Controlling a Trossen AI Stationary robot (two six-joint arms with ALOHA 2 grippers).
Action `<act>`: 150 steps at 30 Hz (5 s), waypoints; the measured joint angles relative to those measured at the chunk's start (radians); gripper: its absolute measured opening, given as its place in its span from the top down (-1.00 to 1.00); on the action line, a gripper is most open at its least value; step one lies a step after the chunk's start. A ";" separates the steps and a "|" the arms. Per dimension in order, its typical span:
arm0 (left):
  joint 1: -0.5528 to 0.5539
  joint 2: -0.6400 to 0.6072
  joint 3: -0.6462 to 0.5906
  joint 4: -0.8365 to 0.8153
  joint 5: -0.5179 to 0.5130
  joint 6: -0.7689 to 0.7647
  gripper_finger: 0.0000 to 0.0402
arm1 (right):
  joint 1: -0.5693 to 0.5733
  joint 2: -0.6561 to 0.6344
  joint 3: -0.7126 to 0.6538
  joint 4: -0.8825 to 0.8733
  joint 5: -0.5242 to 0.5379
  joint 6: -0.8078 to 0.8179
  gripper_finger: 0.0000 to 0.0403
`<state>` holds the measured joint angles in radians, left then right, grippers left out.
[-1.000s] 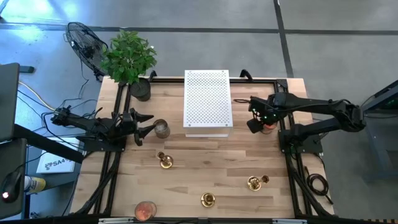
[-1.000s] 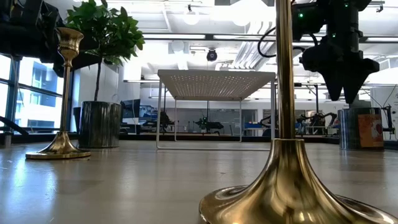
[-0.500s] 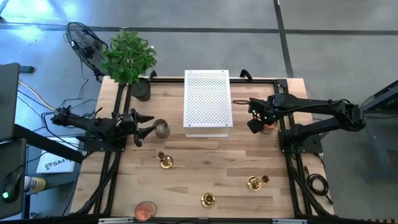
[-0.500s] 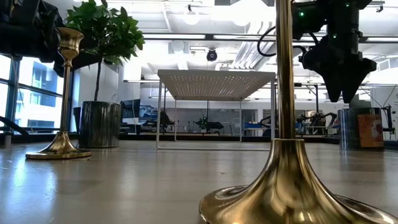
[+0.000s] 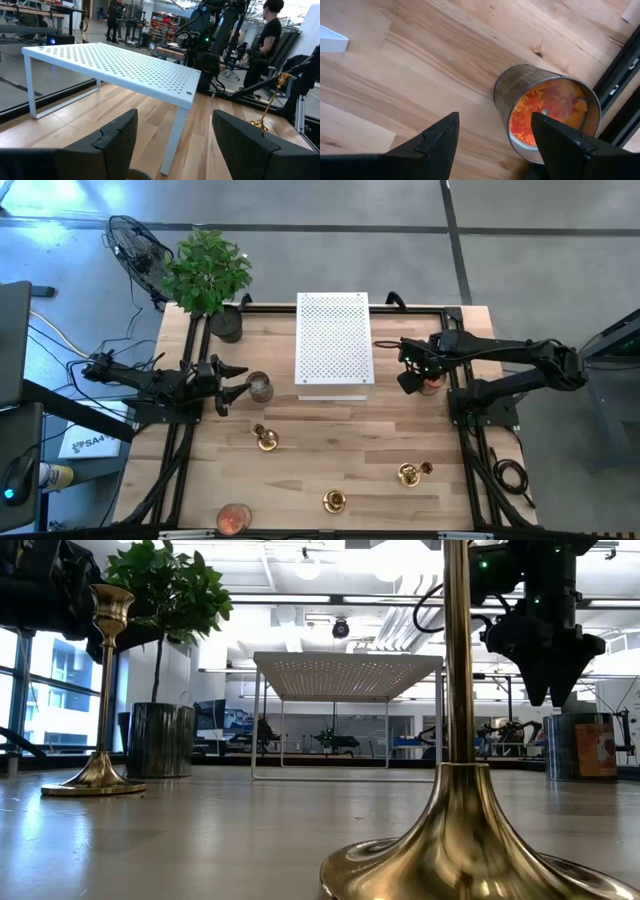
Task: Pick & Place candle stick holders
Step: Put the top orange scented candle on the shelf
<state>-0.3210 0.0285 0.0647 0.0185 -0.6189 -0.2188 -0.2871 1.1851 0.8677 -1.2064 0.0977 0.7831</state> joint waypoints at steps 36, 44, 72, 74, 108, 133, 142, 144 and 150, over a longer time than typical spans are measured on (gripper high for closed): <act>0.000 0.000 0.000 -0.023 0.003 -0.020 -0.26 | 0.035 0.121 0.001 0.000 -0.005 0.001 -0.21; 0.000 0.000 0.000 -0.022 0.003 -0.026 -0.26 | 0.035 0.132 0.001 0.013 -0.010 0.001 -0.19; 0.000 0.000 0.000 -0.029 0.040 -0.026 -0.26 | 0.051 0.132 0.001 -0.023 0.054 -0.086 0.98; 0.000 0.000 0.000 -0.029 0.045 -0.026 -0.26 | 0.061 0.132 0.001 -0.028 0.059 -0.087 0.99; 0.000 0.000 0.000 -0.029 0.042 -0.010 -0.26 | 0.087 0.202 0.797 -0.351 0.280 -0.203 1.00; 0.000 0.000 0.000 -0.052 0.026 0.086 -0.26 | -0.328 0.751 1.359 -0.208 0.025 -0.727 1.00; 0.000 0.000 0.001 -0.066 0.026 0.080 -0.26 | -0.301 0.749 1.361 -0.101 -0.088 -0.740 1.00; 0.000 0.000 0.001 -0.067 0.025 0.080 -0.26 | -0.295 0.751 1.361 -0.101 -0.079 -0.740 1.00; 0.000 0.000 0.001 -0.069 0.025 0.081 -0.26 | -0.280 0.759 1.361 -0.110 -0.082 -0.731 1.00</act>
<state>-0.3210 0.0284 0.0654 -0.0505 -0.5938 -0.1375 -0.5673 1.9443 2.2292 -1.3165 0.0160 0.0521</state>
